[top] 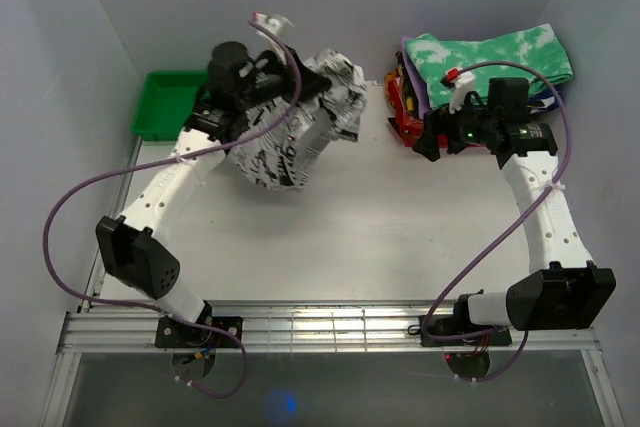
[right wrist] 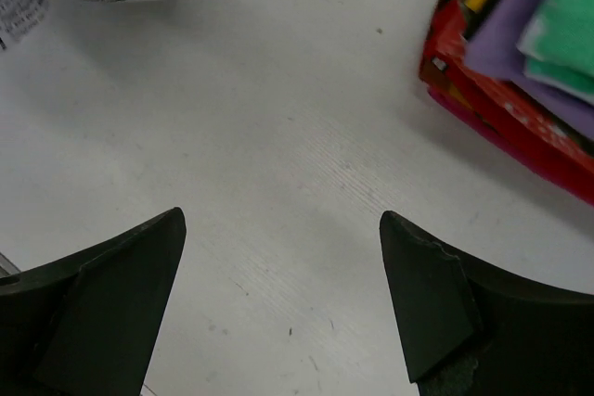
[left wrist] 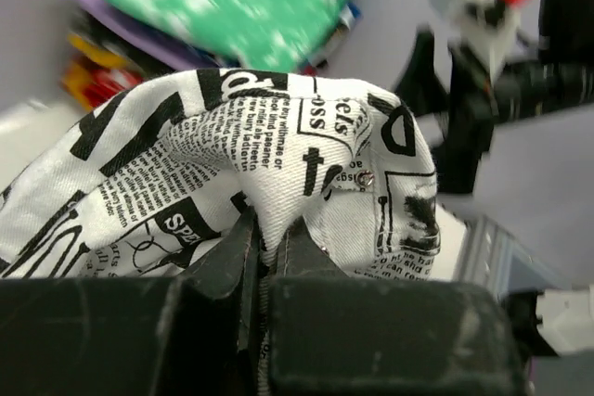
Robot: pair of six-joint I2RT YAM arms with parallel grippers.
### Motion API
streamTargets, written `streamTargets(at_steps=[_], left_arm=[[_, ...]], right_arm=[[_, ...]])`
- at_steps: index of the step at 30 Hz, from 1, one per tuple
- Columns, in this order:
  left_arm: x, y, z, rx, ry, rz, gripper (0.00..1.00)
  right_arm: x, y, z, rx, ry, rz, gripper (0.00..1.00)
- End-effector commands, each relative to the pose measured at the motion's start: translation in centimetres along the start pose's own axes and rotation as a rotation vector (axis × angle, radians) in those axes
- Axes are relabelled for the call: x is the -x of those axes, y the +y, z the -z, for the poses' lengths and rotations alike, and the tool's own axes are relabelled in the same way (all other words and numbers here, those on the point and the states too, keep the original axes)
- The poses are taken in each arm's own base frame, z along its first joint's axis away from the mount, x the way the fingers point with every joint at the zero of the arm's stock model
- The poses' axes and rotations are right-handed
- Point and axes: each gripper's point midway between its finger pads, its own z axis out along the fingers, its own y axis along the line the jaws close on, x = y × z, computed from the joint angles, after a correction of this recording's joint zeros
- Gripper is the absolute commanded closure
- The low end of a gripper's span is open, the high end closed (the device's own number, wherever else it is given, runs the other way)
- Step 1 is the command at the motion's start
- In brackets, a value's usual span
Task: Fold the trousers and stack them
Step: Move the trousers to the center of the board
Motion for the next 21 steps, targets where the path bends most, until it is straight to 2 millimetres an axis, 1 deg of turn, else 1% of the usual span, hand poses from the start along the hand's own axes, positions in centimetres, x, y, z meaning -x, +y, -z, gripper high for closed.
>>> streamTargets(at_steps=[1, 2, 3, 4, 5, 6, 7, 8, 9, 10, 11, 12, 13, 14, 15, 16, 17, 18, 19, 20, 21], left_arm=[[-5.1, -5.8, -3.5, -0.092, 0.072, -0.073, 1.00], [-7.1, -6.2, -4.7, -0.102, 0.101, -0.057, 1.00], [-9.4, -8.3, -6.0, -0.156, 0.140, -0.043, 1.00], [-13.0, -8.3, -7.8, -0.167, 0.206, -0.006, 1.00], [-14.8, -9.2, -8.8, -0.205, 0.240, 0.017, 0.99], [-15.9, -11.7, -9.7, -0.286, 0.273, 0.021, 0.88], [-19.2, -11.2, -11.1, -0.285, 0.341, 0.055, 0.72], [-20.0, -11.4, -11.6, -0.293, 0.372, 0.093, 0.35], [-20.8, -10.7, -12.4, -0.270, 0.415, 0.130, 0.12], [-20.4, -9.0, -12.4, -0.216, 0.435, 0.165, 0.02], [-18.3, -4.6, -11.2, -0.142, 0.410, 0.247, 0.02], [-16.4, -1.2, -9.5, -0.107, 0.381, 0.312, 0.02], [-15.2, 1.5, -7.1, -0.114, 0.378, 0.336, 0.02], [-13.7, 4.6, -5.4, -0.046, 0.365, 0.288, 0.02], [-13.1, 7.6, -3.6, 0.031, 0.382, 0.222, 0.02], [-13.2, 12.2, -0.5, 0.154, 0.423, 0.173, 0.02], [-12.7, 15.5, 1.8, 0.252, 0.427, 0.172, 0.02], [-12.4, 20.3, 5.4, 0.411, 0.433, 0.197, 0.04], [-12.5, 24.5, 9.3, 0.577, 0.421, 0.242, 0.09], [-12.6, 27.0, 12.4, 0.684, 0.392, 0.321, 0.12], [-12.8, 27.5, 13.4, 0.726, 0.367, 0.390, 0.14]], right_arm=[[-3.5, -3.8, 3.9, -0.098, 0.074, -0.183, 0.10], [-4.8, -3.9, 4.7, -0.097, 0.114, -0.225, 0.10], [-5.4, -4.4, 5.2, -0.105, 0.123, -0.244, 0.10], [-6.4, -5.3, 6.1, -0.127, 0.129, -0.280, 0.10], [-7.3, -5.2, 6.4, -0.125, 0.153, -0.288, 0.10], [-8.0, -5.3, 6.7, -0.129, 0.168, -0.296, 0.10], [-8.8, -5.4, 6.8, -0.138, 0.191, -0.306, 0.10], [-9.3, -5.4, 6.8, -0.139, 0.206, -0.306, 0.10], [-9.8, -5.4, 7.1, -0.155, 0.222, -0.308, 0.10], [-10.1, -5.2, 7.3, -0.153, 0.235, -0.297, 0.10], [-10.3, -5.1, 7.4, -0.149, 0.240, -0.282, 0.10], [-10.4, -4.8, 7.2, -0.132, 0.255, -0.260, 0.09], [-10.6, -3.8, 6.5, -0.091, 0.295, -0.221, 0.08], [-10.7, -3.1, 5.5, -0.058, 0.323, -0.169, 0.07], [-11.8, -1.9, 3.8, -0.016, 0.387, -0.121, 0.07], [-12.7, -0.1, 1.5, 0.038, 0.463, -0.006, 0.06], [-13.1, 1.2, 0.4, 0.086, 0.502, 0.069, 0.05], [-12.9, 2.6, -0.7, 0.147, 0.527, 0.156, 0.01], [-13.1, 6.0, -2.2, 0.279, 0.572, 0.254, 0.05], [-13.7, 8.5, -3.1, 0.375, 0.607, 0.313, 0.06], [-13.9, 11.1, -4.2, 0.460, 0.621, 0.364, 0.06]])
